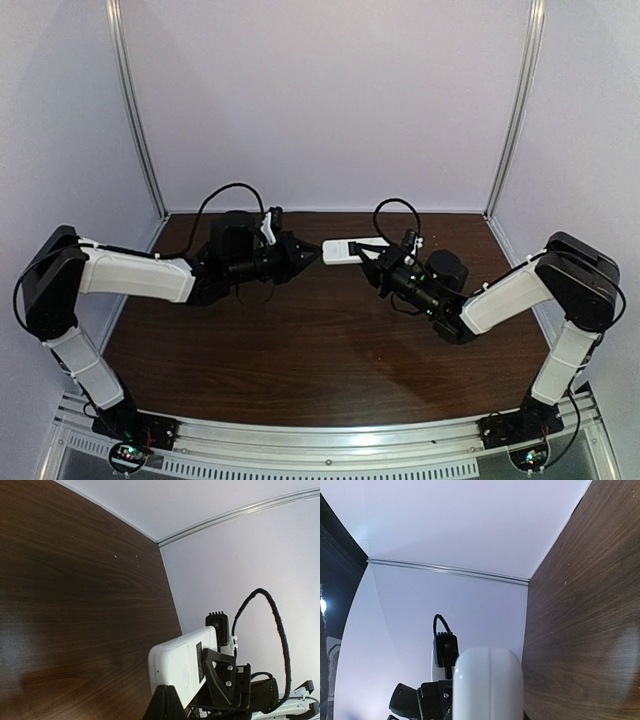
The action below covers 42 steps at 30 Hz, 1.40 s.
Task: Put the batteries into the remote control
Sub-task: Press the battery cover on the remote control.
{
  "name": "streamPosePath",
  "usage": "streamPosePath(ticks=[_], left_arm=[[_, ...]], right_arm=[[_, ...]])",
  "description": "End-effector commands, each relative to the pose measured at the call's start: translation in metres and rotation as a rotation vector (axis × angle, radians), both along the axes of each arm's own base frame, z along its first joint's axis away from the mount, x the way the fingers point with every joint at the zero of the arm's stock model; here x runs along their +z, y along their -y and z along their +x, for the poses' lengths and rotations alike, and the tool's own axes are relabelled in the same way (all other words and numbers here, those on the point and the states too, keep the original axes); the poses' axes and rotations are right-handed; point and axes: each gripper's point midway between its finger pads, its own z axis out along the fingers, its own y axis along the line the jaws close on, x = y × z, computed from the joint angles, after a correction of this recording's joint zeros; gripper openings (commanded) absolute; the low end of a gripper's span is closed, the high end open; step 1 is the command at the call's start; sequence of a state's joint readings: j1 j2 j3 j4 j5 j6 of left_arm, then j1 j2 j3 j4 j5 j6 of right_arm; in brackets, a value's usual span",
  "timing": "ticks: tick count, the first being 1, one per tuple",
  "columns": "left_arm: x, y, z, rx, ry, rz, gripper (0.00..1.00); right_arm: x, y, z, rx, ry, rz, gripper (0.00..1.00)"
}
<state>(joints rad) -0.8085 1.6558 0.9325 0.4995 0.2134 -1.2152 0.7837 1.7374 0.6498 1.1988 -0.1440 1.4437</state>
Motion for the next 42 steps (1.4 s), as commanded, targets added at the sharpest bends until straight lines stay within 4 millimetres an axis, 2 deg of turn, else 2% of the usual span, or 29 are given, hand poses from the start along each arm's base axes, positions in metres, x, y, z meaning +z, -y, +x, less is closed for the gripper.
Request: streamPosePath(ticks=[1, 9, 16, 22, 24, 29, 33, 34, 38, 42], left_arm=[[-0.035, 0.018, -0.021, -0.118, -0.065, 0.072, 0.03], [-0.034, 0.028, -0.025, -0.155, -0.058, 0.057, 0.03], [-0.028, 0.033, -0.028, -0.188, -0.033, 0.047, 0.05], [-0.008, 0.010, -0.015, -0.128, 0.034, 0.038, 0.12], [0.002, -0.004, -0.008, -0.097, 0.072, 0.054, 0.18], [0.042, -0.031, 0.003, -0.041, 0.219, 0.064, 0.37], [0.071, -0.039, 0.002, -0.065, 0.369, 0.139, 0.54], [0.077, -0.036, -0.001, -0.101, 0.426, 0.172, 0.63], [0.072, -0.040, -0.003, -0.166, 0.579, 0.359, 0.70], [0.061, -0.047, -0.017, -0.272, 0.766, 0.509, 0.75]], right_arm=[[0.145, 0.014, -0.049, 0.118, 0.404, 0.415, 0.00], [0.151, 0.005, -0.054, 0.172, 0.415, 0.429, 0.00], [0.145, 0.005, -0.053, 0.177, 0.401, 0.421, 0.00], [0.129, 0.028, -0.041, 0.108, 0.371, 0.383, 0.00], [0.121, 0.037, -0.038, 0.085, 0.357, 0.365, 0.00], [0.091, 0.055, -0.032, 0.053, 0.293, 0.311, 0.00], [0.080, 0.056, -0.036, 0.089, 0.295, 0.265, 0.00], [0.081, 0.053, -0.038, 0.113, 0.306, 0.256, 0.00], [0.085, 0.041, -0.054, 0.220, 0.359, 0.221, 0.00], [0.087, 0.031, -0.069, 0.340, 0.384, 0.205, 0.00]])
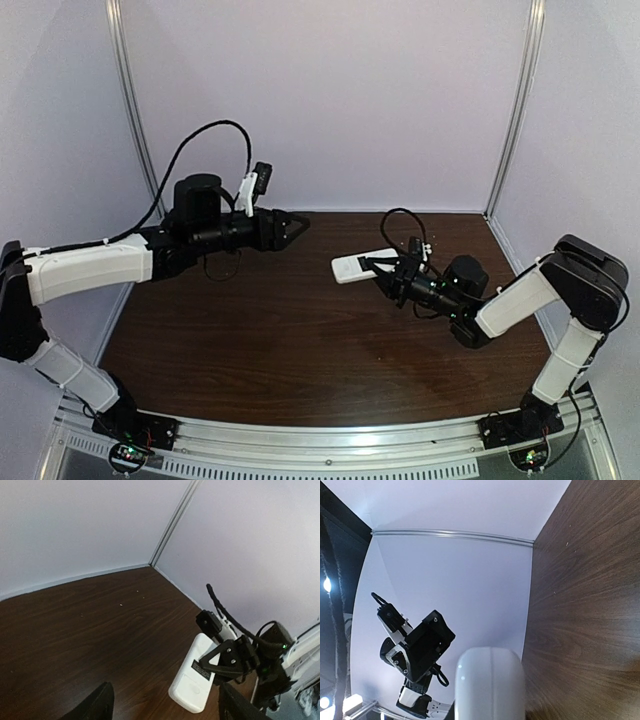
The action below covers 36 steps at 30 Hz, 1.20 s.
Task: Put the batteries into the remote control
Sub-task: Press the battery cover on the remote control.
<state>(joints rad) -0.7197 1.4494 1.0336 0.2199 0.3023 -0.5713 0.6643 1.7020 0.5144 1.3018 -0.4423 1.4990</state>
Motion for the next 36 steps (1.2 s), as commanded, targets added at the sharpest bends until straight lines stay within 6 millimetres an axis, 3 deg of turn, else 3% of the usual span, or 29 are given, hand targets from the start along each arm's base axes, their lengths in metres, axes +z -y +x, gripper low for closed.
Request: streamPosePath(ticks=[1, 4, 9, 15, 22, 36], left_arm=[[-0.020, -0.008, -0.023, -0.157, 0.263, 0.270, 0.76], [-0.029, -0.015, -0.044, -0.232, 0.388, 0.327, 0.82], [-0.018, -0.016, -0.083, -0.350, 0.592, 0.312, 0.87], [-0.028, 0.005, -0.124, -0.504, 0.690, 0.331, 0.85], [-0.031, 0.029, -0.143, -0.588, 0.696, 0.309, 0.85], [-0.031, 0.052, -0.147, -0.638, 0.628, 0.257, 0.77]], right_arm=[[0.101, 0.002, -0.051, 0.186, 0.386, 0.226, 0.00], [0.103, -0.004, -0.065, 0.289, 0.392, 0.220, 0.00], [0.102, -0.012, -0.091, 0.469, 0.379, 0.204, 0.00], [0.102, -0.015, -0.112, 0.613, 0.367, 0.181, 0.00], [0.103, -0.016, -0.120, 0.668, 0.371, 0.170, 0.00], [0.101, -0.018, -0.123, 0.688, 0.392, 0.155, 0.00]])
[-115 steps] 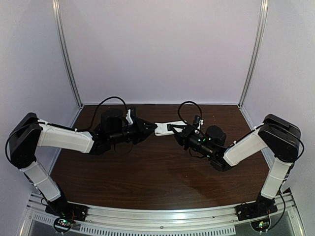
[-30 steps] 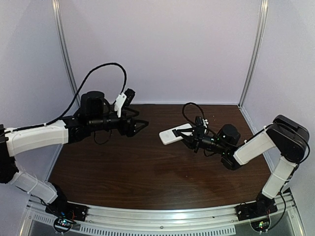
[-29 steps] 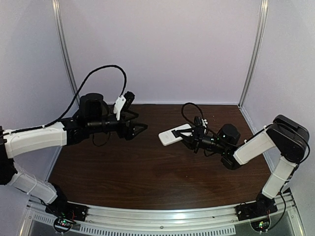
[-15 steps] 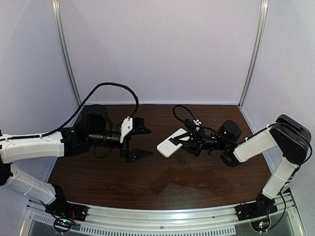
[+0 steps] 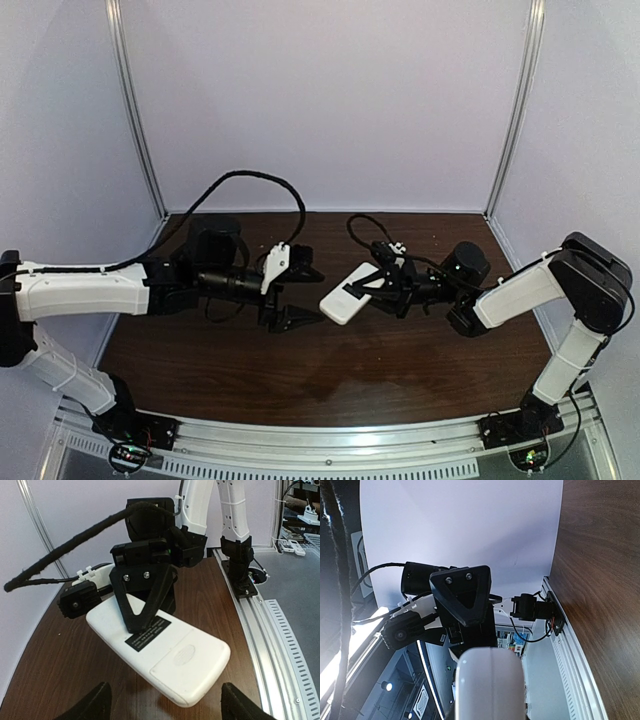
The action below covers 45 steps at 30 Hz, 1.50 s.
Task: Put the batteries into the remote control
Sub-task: Press the battery cover on the remote control, then pass from the right arm to the left
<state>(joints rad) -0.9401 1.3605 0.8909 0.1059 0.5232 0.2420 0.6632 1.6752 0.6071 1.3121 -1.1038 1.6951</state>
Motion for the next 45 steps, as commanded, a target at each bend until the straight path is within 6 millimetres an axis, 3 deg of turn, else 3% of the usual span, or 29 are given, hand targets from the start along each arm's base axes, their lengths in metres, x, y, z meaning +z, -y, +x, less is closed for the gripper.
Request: streamPosePath(ticks=[1, 6, 21, 27, 29, 31, 36, 40, 45], left_arm=[[0.020, 0.012, -0.006, -0.048, -0.006, -0.060, 0.76], [0.019, 0.015, -0.006, -0.058, -0.021, -0.056, 0.70], [0.005, 0.023, 0.000, -0.052, -0.050, -0.004, 0.34], [-0.003, 0.027, 0.007, -0.027, -0.066, 0.033, 0.28], [-0.002, 0.027, 0.007, -0.022, -0.064, 0.031, 0.33], [0.004, 0.024, 0.010, 0.006, -0.046, 0.015, 0.44], [0.027, 0.008, 0.019, 0.107, 0.027, -0.032, 0.71], [0.035, -0.004, 0.036, 0.238, 0.040, -0.047, 0.93], [0.023, 0.000, 0.048, 0.317, -0.041, -0.014, 0.97]], right_arm=[[0.069, 0.017, -0.026, 0.016, 0.345, 0.250, 0.00], [0.069, 0.016, -0.027, 0.022, 0.354, 0.251, 0.00], [0.078, 0.011, -0.044, 0.077, 0.380, 0.275, 0.00], [0.088, 0.009, -0.055, 0.111, 0.407, 0.297, 0.00], [0.086, 0.009, -0.053, 0.106, 0.401, 0.292, 0.00], [0.079, 0.012, -0.045, 0.076, 0.377, 0.274, 0.00], [0.061, 0.025, -0.011, -0.050, 0.337, 0.216, 0.00], [0.036, 0.029, 0.017, -0.168, 0.318, 0.100, 0.00], [0.023, 0.035, 0.044, -0.324, 0.345, -0.022, 0.00]])
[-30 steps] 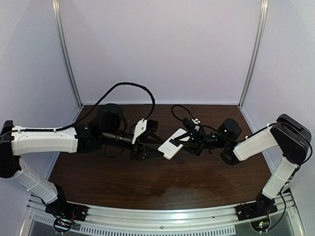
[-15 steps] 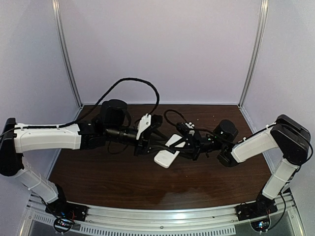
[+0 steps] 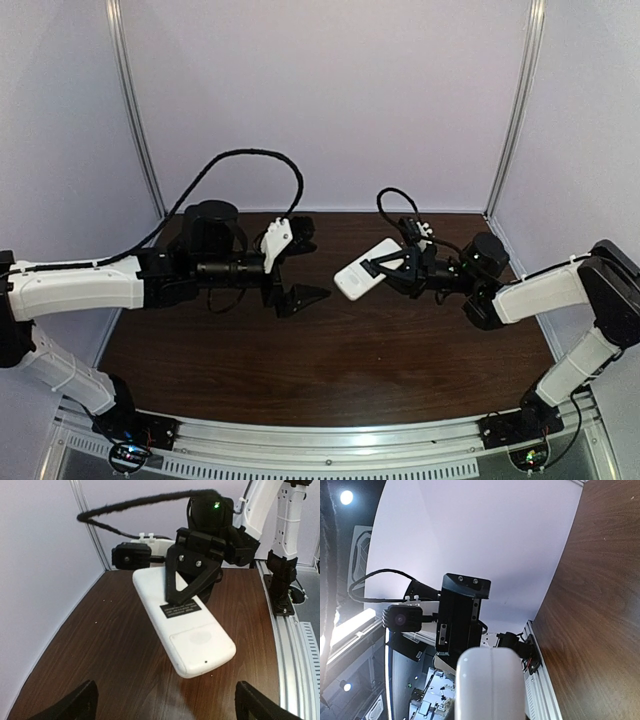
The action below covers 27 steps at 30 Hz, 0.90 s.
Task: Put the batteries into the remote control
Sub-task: Pass from the right arm to the left
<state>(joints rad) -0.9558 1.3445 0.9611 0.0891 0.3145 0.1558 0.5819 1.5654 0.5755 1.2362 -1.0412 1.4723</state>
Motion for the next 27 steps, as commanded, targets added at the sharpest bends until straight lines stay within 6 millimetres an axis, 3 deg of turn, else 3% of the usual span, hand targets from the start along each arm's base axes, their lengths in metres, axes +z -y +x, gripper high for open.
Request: streamPosePath(ticks=[1, 12, 22, 27], left_arm=[[-0.011, 0.004, 0.019, 0.124, -0.073, 0.026, 0.97], [-0.025, 0.041, 0.023, 0.211, -0.094, 0.074, 0.97], [-0.028, 0.054, 0.047, 0.332, -0.022, 0.134, 0.97], [-0.032, 0.066, 0.051, 0.316, -0.038, 0.179, 0.92]], right_arm=[[0.005, 0.009, 0.022, -0.185, 0.128, -0.047, 0.00], [0.001, 0.012, 0.035, -0.271, 0.093, -0.065, 0.00], [-0.012, 0.007, 0.033, -0.265, 0.041, -0.069, 0.02], [-0.018, 0.005, 0.032, -0.265, 0.027, -0.079, 0.03]])
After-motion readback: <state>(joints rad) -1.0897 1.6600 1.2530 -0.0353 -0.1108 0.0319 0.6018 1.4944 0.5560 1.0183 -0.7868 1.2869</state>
